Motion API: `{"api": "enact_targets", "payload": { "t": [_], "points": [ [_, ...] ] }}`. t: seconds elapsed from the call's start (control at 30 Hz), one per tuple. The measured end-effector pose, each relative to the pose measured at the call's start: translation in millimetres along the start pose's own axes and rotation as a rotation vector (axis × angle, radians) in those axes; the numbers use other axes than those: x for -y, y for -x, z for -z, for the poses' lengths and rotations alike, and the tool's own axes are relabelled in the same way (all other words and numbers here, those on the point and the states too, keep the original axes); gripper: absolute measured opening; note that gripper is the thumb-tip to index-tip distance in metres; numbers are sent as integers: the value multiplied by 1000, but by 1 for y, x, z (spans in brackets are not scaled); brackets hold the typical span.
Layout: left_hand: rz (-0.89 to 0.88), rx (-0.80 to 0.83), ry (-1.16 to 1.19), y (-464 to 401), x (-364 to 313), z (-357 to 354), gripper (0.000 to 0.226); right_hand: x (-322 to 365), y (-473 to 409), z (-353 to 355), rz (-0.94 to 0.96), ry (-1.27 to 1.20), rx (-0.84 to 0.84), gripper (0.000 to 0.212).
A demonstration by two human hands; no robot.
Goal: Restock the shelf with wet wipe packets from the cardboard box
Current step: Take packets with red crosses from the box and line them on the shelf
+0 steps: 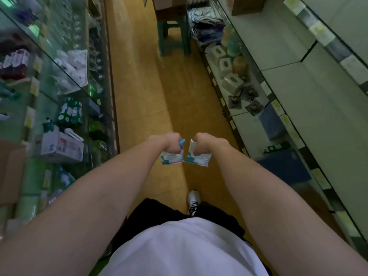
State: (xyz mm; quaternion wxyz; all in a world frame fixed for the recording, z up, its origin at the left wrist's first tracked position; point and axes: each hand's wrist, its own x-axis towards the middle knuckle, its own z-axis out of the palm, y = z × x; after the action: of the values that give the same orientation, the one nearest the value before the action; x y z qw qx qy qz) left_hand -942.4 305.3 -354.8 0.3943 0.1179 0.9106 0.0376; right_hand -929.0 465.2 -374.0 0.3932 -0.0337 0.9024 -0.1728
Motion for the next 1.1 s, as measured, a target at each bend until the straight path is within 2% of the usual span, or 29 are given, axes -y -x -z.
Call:
{"api": "enact_targets", "payload": {
  "t": [0.23, 0.73, 1.1],
  "points": [
    [-13, -4, 0, -27, -3, 28, 12, -9, -24, 27, -15, -31, -2, 62],
    [-59, -14, 26, -107, 39, 112, 7, 17, -91, 109, -50, 34, -36, 53],
    [-111, -49, 65, -174, 79, 192, 8, 51, -153, 189, -61, 81, -100, 62]
  ]
}}
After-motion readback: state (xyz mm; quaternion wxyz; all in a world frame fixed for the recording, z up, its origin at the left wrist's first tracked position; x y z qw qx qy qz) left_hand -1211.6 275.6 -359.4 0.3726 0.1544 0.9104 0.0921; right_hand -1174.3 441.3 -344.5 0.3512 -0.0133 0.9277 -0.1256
